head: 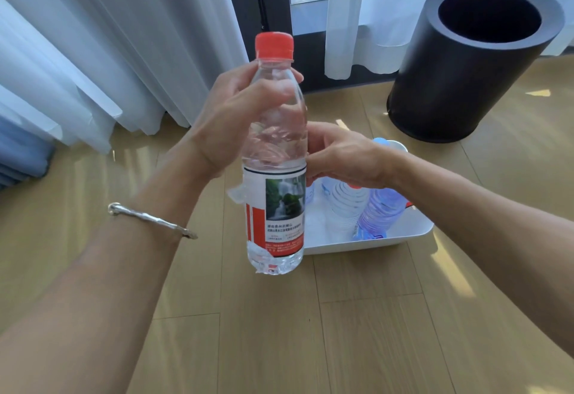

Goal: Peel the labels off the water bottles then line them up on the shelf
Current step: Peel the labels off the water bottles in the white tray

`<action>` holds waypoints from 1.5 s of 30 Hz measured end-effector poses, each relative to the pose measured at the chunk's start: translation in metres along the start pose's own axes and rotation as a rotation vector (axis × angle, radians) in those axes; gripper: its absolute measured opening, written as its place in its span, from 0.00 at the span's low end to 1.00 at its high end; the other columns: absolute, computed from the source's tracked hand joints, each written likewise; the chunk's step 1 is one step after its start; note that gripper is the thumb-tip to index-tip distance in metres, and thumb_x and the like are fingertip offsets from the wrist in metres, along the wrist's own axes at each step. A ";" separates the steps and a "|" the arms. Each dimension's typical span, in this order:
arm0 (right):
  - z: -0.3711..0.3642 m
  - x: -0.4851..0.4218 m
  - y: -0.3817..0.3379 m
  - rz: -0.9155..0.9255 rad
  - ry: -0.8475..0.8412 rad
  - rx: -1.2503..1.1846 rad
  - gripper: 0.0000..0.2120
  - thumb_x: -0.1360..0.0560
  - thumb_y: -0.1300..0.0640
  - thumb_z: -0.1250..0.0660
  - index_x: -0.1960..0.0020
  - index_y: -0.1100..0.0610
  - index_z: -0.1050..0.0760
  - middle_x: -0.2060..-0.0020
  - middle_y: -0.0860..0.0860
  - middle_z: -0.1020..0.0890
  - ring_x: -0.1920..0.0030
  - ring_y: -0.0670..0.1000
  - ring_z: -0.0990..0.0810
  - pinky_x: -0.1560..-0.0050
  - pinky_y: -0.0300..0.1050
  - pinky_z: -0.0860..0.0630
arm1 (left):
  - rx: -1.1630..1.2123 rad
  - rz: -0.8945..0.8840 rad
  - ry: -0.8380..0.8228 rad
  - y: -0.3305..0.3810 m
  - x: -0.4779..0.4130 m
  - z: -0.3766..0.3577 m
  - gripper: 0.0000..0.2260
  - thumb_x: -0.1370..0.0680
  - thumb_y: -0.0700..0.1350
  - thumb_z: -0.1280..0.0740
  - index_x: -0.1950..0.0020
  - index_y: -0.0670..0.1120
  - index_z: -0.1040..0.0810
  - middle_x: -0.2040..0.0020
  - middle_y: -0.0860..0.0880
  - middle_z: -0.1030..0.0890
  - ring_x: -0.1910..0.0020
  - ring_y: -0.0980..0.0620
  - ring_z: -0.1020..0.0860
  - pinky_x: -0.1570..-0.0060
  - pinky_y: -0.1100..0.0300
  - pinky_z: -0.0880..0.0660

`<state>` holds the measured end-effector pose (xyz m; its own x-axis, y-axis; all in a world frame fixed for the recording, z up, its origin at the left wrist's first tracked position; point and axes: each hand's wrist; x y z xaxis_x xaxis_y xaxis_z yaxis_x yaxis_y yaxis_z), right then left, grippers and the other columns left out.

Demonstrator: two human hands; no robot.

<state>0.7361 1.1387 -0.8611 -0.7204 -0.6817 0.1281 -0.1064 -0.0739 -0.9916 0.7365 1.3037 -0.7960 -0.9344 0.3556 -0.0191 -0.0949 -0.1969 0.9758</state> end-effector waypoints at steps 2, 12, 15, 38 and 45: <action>0.000 0.000 -0.003 -0.003 0.020 0.094 0.17 0.28 0.72 0.36 0.47 0.53 0.24 0.59 0.45 0.18 0.59 0.47 0.24 0.53 0.50 0.28 | 0.025 0.010 0.003 -0.001 0.001 0.001 0.18 0.35 0.52 0.35 0.50 0.45 0.22 0.58 0.43 0.21 0.58 0.45 0.21 0.55 0.49 0.22; 0.007 0.009 -0.011 -0.067 0.120 0.551 0.05 0.27 0.52 0.27 0.58 0.52 0.19 0.64 0.39 0.25 0.69 0.38 0.28 0.69 0.29 0.33 | 0.082 0.028 0.017 -0.005 0.002 0.004 0.16 0.36 0.52 0.35 0.52 0.46 0.21 0.60 0.45 0.19 0.59 0.46 0.20 0.55 0.50 0.21; 0.013 0.008 -0.012 -0.091 0.112 0.677 0.05 0.27 0.50 0.28 0.59 0.50 0.21 0.57 0.41 0.24 0.64 0.40 0.26 0.61 0.41 0.26 | 0.030 0.036 0.096 -0.006 0.002 0.005 0.14 0.36 0.52 0.34 0.55 0.47 0.22 0.60 0.44 0.20 0.60 0.48 0.21 0.57 0.52 0.22; 0.013 0.016 -0.020 -0.821 -0.436 0.603 0.15 0.27 0.65 0.32 0.70 0.55 0.31 0.80 0.45 0.28 0.77 0.48 0.37 0.71 0.39 0.40 | -0.474 0.080 0.822 -0.001 -0.007 0.026 0.13 0.30 0.60 0.31 0.64 0.56 0.31 0.67 0.59 0.28 0.62 0.58 0.25 0.51 0.60 0.25; 0.000 0.016 -0.008 -0.950 -0.519 0.685 0.11 0.26 0.61 0.32 0.66 0.54 0.27 0.80 0.44 0.27 0.79 0.47 0.36 0.72 0.38 0.39 | -0.480 0.075 0.668 -0.015 -0.005 0.009 0.12 0.30 0.57 0.28 0.55 0.53 0.27 0.66 0.59 0.26 0.66 0.65 0.26 0.59 0.63 0.28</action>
<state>0.7255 1.1281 -0.8510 -0.1888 -0.3467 0.9188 0.0549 -0.9379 -0.3427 0.7455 1.3137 -0.8084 -0.9371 -0.2621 -0.2304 -0.0189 -0.6213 0.7834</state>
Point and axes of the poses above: each hand's wrist, its own x-axis away from the middle knuckle, its own z-axis out of the back of the hand, y = z × x
